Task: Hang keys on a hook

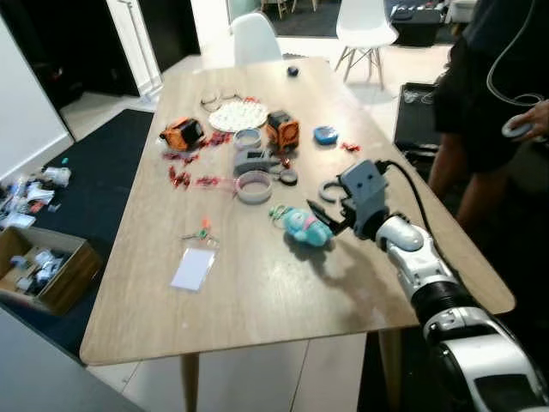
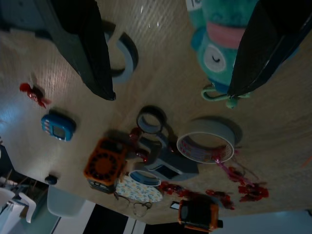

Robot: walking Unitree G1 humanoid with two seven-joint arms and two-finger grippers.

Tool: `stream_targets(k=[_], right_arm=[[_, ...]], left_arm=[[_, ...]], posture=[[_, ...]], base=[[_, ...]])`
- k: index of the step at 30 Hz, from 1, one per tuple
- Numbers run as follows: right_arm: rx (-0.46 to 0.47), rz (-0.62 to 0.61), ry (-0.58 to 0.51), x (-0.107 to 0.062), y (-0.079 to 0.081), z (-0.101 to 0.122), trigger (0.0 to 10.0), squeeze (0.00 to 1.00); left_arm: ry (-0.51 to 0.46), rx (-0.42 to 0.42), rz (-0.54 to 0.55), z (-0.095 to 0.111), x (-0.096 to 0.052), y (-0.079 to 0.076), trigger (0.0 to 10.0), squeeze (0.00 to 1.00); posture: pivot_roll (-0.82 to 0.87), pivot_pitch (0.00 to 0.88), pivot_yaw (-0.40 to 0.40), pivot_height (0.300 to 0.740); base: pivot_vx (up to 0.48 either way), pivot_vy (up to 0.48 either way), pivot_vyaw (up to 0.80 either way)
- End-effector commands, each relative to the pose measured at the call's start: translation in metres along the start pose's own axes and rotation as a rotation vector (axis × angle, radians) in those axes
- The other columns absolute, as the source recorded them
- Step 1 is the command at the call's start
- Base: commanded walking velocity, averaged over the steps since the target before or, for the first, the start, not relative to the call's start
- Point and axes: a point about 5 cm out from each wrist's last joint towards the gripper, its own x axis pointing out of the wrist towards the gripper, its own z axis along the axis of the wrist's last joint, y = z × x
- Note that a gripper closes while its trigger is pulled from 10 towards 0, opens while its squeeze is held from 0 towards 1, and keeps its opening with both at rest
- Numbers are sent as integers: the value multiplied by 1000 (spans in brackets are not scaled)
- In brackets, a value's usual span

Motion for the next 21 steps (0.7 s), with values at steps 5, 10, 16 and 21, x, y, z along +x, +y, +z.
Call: stream_targets(k=[5,10,16,21], right_arm=[[15,17,-4,3,7,0,10000,0],[14,5,13,1,4,-3,10000,0],[4,-32,90,-5,-4,-13,10000,0],[18,-126,147,-14,-20,-19,10000,0]], left_arm=[[20,25,3,-5,-2,3,10000,0],[22,34,1,-5,-2,3,10000,0],[26,37,-1,-5,-2,3,10000,0],[29,39,-5,-6,-2,3,10000,0]], posture=[[-125,0,71,740],[-126,0,77,740],[-126,0,79,740],[-126,0,79,740]], base=[[0,0,794],[0,0,201],[0,0,0],[0,0,0]])
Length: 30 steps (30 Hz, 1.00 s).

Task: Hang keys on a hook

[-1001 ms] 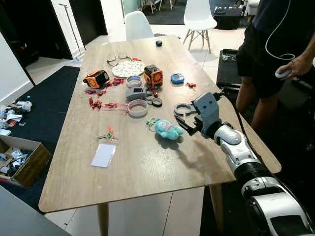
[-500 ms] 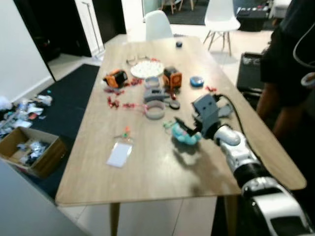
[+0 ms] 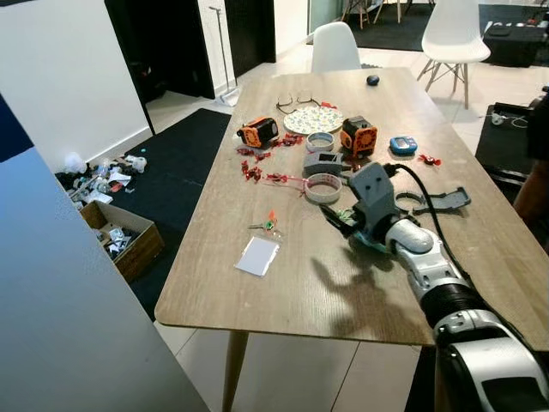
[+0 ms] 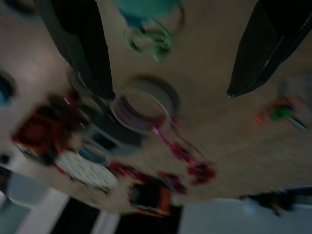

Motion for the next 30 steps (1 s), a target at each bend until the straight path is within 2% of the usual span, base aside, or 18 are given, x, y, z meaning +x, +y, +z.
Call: stream_targets(k=[1,8,12,16,19,23,25,30], right_arm=[[15,-50,55,-5,-8,-9,10000,0],[21,-170,130,-24,-38,-22,10000,0],[51,-190,147,-32,-43,-29,10000,0],[69,-184,133,-35,-42,-32,10000,0],[125,-117,74,-34,-34,-31,10000,0],[115,-60,52,-30,-27,-27,10000,0],[125,9,-10,-27,-18,-19,10000,0],[124,57,-22,-26,-11,-17,10000,0]], left_arm=[[10,8,14,-2,-2,7,10000,0],[16,25,9,-3,-2,7,10000,0],[21,42,6,-3,-3,7,10000,0],[24,53,4,-3,-3,8,10000,0],[32,80,0,-3,-3,8,10000,0],[40,104,-2,-4,-3,9,10000,0],[42,107,-1,-4,-3,9,10000,0],[44,110,-1,-5,-3,9,10000,0]], posture=[[-126,0,78,740],[-137,6,86,740],[-146,20,94,740],[-146,20,94,740],[-152,37,113,740],[-149,44,117,740],[-147,49,120,740],[-143,54,121,740]], base=[[0,0,0],[0,0,0],[0,0,0],[0,0,0],[0,0,0],[0,0,0],[0,0,0],[0,0,0]])
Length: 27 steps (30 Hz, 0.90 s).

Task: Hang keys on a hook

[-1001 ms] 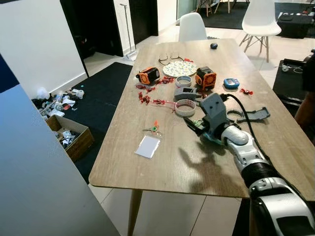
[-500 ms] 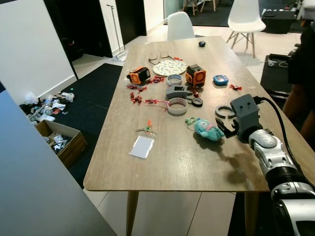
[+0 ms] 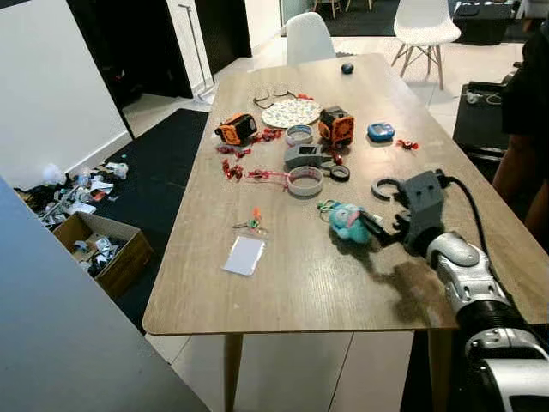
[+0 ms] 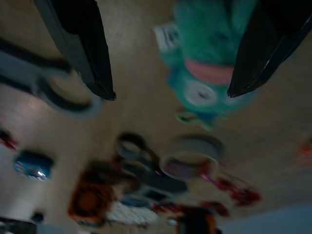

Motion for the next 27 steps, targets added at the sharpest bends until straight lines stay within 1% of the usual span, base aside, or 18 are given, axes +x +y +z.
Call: stream_targets(k=[1,5,6,10,14,16,22,27], right_arm=[[-8,66,16,1,13,-5,10000,0],[-13,93,51,-1,14,-11,10000,0],[-16,96,75,-3,13,-15,10000,0],[-31,59,177,-9,4,-26,10000,0],[-28,51,202,-12,1,-28,10000,0],[-49,48,237,-15,-3,-29,10000,0],[-72,59,224,-15,-4,-24,10000,0],[-88,50,237,-14,-4,-25,10000,0]], left_arm=[[23,18,26,-6,-5,12,10000,0],[24,20,25,-7,-5,12,10000,0],[25,21,25,-7,-5,12,10000,0],[27,28,24,-8,-5,12,10000,0],[30,33,22,-9,-5,12,10000,0],[34,45,21,-9,-5,12,10000,0],[37,55,22,-9,-5,12,10000,0],[37,60,22,-9,-5,12,10000,0]], posture=[[-142,55,121,740],[-140,55,121,740],[-140,55,120,740],[-141,57,121,740],[-143,60,123,740],[-143,60,123,740],[-148,56,123,740],[-147,52,123,740]], base=[[0,0,0],[0,0,0],[0,0,0],[0,0,0],[0,0,0],[0,0,0],[0,0,0],[0,0,0]])
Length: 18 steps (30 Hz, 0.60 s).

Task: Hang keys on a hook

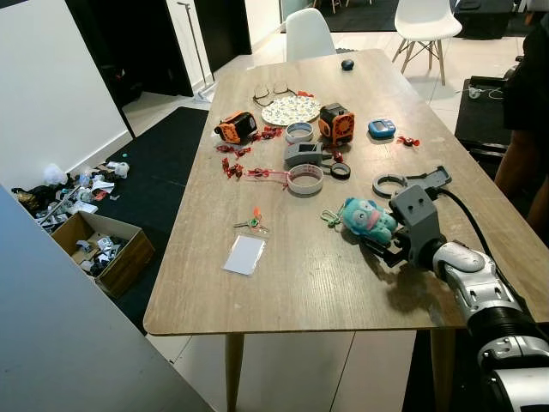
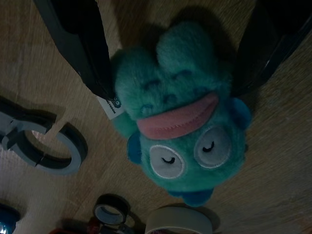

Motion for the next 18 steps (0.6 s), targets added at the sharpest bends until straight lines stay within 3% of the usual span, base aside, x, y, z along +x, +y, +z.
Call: stream_targets(k=[1,4,5,6,7,18], right_arm=[[-13,6,32,1,4,-4,10000,0],[-12,-7,47,2,4,-5,10000,0],[-11,-23,60,2,3,-6,4039,0],[-11,-23,60,2,3,-6,4039,0],[-10,-32,65,2,2,-6,0,0],[1,-83,74,0,-3,-7,0,0]], left_arm=[[20,15,33,-7,-5,12,10000,0],[20,18,33,-7,-5,12,10000,0],[21,20,32,-7,-5,12,10000,0],[21,20,32,-7,-5,12,10000,0],[21,20,32,-7,-4,12,10000,0],[20,14,29,-7,-4,11,10000,0]], posture=[[-148,50,122,740],[-148,50,122,740],[-148,50,122,740],[-148,50,122,740],[-148,50,122,740],[-153,54,123,740]], base=[[0,0,0],[0,0,0],[0,0,0],[0,0,0],[0,0,0],[0,0,0]])
